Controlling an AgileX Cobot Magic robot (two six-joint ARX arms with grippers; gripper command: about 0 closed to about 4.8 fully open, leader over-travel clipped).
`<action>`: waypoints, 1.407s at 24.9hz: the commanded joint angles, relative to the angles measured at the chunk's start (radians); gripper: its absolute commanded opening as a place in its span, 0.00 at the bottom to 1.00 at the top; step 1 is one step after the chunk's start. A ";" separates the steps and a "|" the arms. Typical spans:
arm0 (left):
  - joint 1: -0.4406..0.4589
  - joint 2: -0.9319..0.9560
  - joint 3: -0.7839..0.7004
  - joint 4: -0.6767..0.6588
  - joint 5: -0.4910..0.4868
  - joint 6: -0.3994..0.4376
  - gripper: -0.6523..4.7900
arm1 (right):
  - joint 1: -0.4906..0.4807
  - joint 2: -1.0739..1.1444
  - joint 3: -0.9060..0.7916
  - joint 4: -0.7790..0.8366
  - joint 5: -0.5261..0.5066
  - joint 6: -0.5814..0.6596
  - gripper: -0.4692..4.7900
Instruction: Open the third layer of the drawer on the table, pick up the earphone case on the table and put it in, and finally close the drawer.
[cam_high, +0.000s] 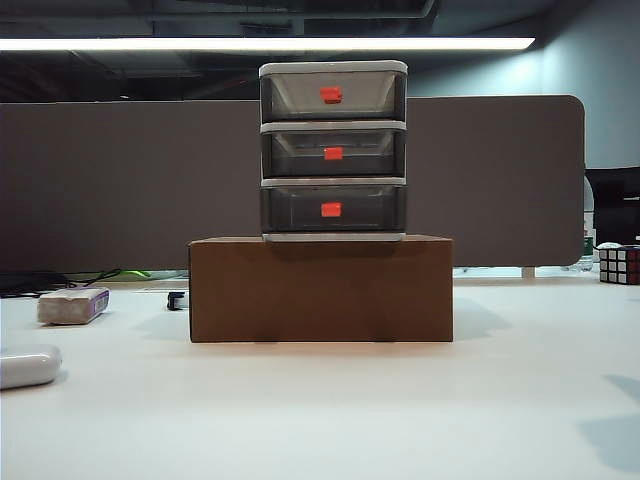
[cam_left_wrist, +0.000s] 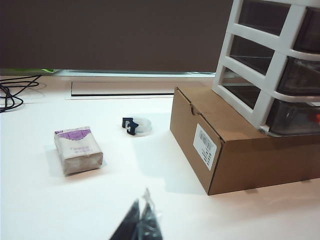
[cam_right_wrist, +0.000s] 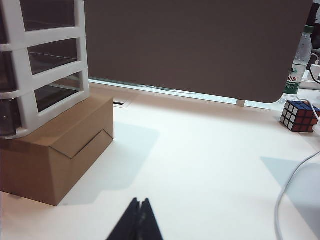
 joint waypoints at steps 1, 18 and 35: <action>0.001 0.000 0.005 0.006 0.003 0.003 0.11 | 0.000 -0.002 -0.006 0.007 -0.002 0.002 0.08; -0.211 0.000 0.005 0.010 0.066 -0.363 0.11 | 0.039 -0.002 -0.006 0.020 -0.357 0.341 0.08; -0.956 0.153 0.005 0.236 -0.723 -0.304 0.24 | 0.200 0.007 0.002 0.102 -0.328 0.470 0.08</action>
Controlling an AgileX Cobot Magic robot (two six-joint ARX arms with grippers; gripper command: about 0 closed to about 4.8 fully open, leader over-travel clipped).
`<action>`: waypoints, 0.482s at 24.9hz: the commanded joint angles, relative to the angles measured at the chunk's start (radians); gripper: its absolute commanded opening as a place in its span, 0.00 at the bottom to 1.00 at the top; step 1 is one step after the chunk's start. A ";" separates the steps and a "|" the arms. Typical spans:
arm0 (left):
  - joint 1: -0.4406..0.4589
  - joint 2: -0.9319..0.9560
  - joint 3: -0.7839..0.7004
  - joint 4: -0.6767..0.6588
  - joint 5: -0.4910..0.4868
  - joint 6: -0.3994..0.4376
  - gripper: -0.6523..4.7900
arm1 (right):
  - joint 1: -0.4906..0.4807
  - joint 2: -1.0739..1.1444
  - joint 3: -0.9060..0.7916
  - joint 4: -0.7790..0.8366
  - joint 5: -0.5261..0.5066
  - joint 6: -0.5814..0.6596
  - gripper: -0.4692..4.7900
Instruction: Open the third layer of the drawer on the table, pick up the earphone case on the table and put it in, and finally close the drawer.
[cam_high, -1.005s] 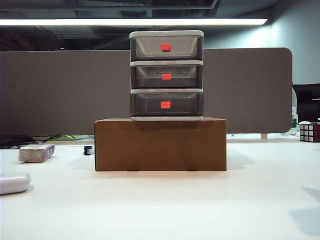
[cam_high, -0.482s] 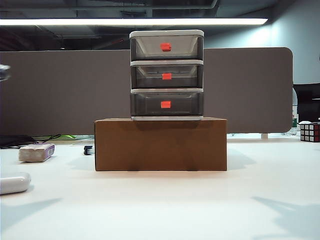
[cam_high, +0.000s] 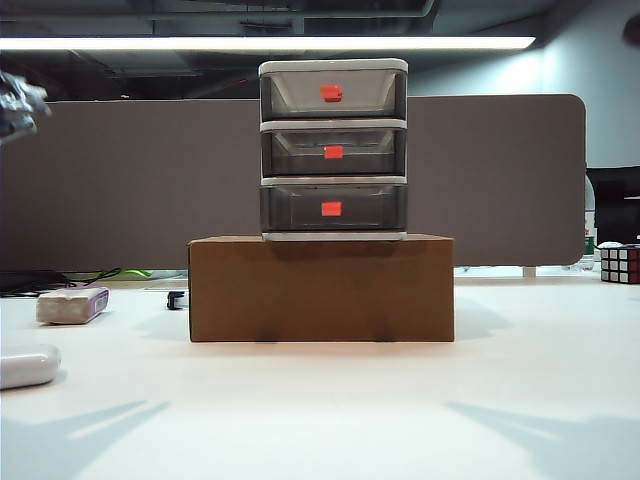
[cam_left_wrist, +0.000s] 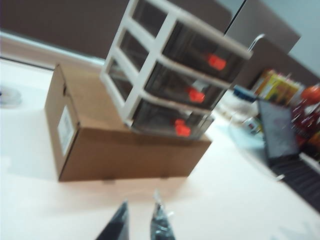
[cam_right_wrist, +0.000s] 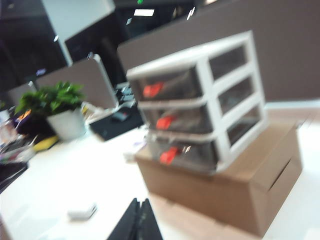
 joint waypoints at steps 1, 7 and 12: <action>0.002 0.135 0.003 0.174 -0.006 0.058 0.27 | 0.068 0.012 0.009 -0.079 0.076 0.005 0.08; 0.002 0.633 0.055 0.563 0.005 0.068 0.43 | 0.200 0.181 0.092 -0.150 0.217 -0.072 0.08; -0.003 1.110 0.218 0.812 0.042 0.171 0.63 | 0.243 0.415 0.196 -0.116 0.242 -0.145 0.08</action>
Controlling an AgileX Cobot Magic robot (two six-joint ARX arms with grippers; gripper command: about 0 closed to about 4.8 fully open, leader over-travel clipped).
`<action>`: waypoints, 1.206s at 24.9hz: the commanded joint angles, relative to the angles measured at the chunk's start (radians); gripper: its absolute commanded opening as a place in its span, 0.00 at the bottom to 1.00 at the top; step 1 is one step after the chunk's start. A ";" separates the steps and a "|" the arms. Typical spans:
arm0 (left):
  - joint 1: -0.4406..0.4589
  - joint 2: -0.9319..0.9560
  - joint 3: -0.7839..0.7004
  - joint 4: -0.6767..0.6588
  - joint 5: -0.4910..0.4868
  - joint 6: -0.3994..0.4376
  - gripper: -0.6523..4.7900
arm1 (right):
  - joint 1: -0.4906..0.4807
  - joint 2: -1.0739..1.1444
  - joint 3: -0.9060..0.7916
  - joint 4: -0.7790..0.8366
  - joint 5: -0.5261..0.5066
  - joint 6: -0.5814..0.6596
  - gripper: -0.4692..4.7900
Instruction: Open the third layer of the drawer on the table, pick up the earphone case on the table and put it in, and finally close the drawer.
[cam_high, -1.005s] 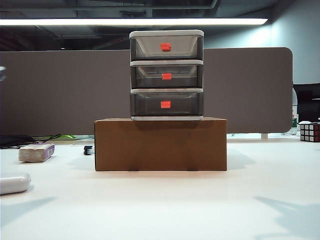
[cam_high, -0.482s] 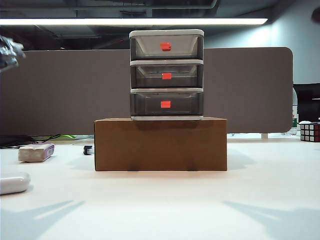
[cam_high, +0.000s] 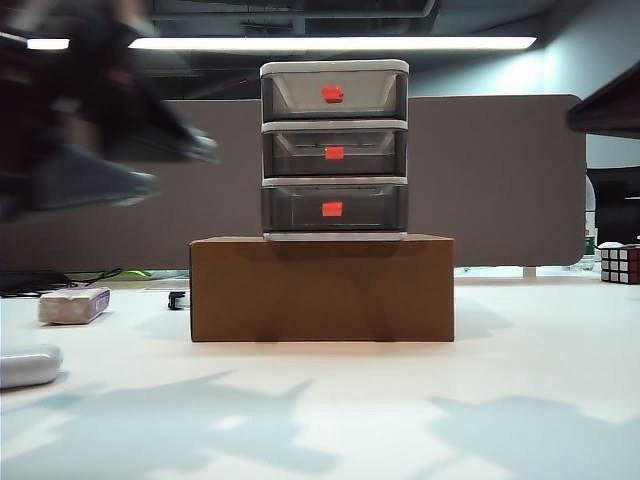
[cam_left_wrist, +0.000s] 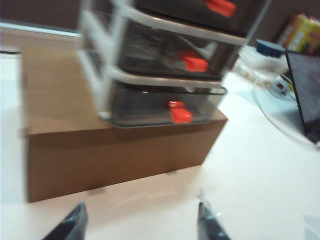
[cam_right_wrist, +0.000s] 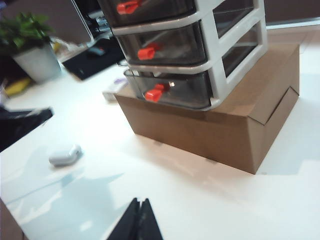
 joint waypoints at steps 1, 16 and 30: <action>-0.017 0.260 0.111 0.200 0.011 0.055 0.63 | -0.001 0.154 0.079 0.042 -0.018 -0.058 0.08; -0.202 0.695 0.421 0.335 -0.493 0.204 0.53 | 0.001 0.785 0.462 0.132 -0.209 -0.167 0.08; -0.153 0.869 0.575 0.346 -0.584 0.185 0.53 | -0.028 0.888 0.504 0.170 -0.258 -0.289 0.08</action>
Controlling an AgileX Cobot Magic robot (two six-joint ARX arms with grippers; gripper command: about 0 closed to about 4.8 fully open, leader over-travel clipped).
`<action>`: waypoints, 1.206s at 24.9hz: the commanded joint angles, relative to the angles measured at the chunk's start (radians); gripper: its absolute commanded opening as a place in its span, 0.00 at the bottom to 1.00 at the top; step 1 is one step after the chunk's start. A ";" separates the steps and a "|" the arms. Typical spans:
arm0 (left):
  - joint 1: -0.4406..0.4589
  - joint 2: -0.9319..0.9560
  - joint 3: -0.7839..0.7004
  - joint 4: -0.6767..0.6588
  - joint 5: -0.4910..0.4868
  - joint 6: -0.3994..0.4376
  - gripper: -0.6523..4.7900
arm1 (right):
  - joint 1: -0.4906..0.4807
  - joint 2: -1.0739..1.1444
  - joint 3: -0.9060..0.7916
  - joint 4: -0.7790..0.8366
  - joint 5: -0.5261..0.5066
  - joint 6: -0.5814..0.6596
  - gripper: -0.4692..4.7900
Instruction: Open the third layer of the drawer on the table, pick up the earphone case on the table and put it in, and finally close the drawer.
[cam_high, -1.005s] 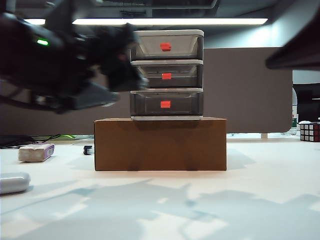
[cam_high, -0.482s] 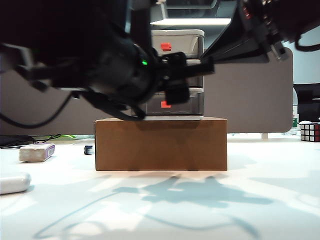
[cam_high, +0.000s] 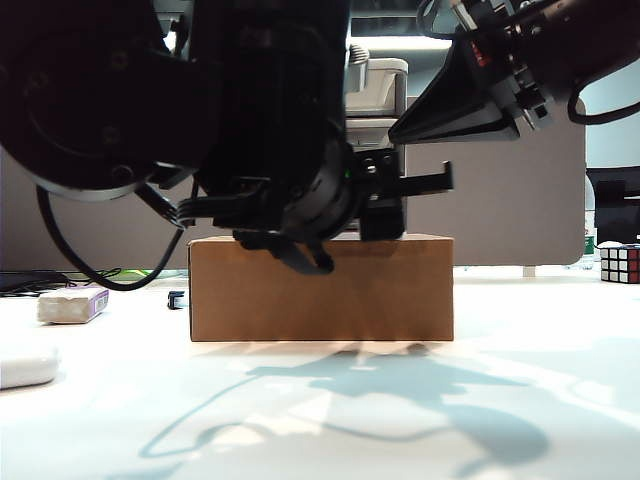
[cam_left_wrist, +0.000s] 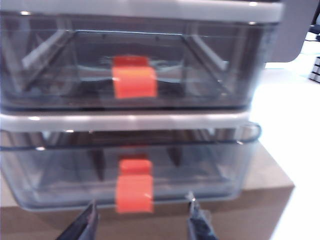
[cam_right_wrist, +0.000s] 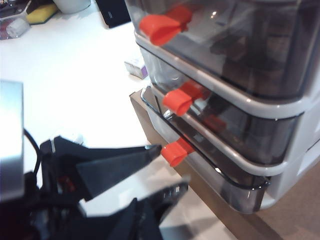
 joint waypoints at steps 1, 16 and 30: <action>0.034 0.001 0.010 0.021 0.009 -0.004 0.53 | -0.006 0.010 0.005 0.031 -0.004 -0.011 0.08; 0.070 0.003 0.017 0.019 0.120 -0.030 0.39 | -0.012 0.010 0.006 0.031 -0.004 -0.026 0.08; 0.069 0.003 0.018 0.019 0.119 -0.048 0.11 | -0.012 0.019 0.024 0.111 -0.003 -0.003 0.08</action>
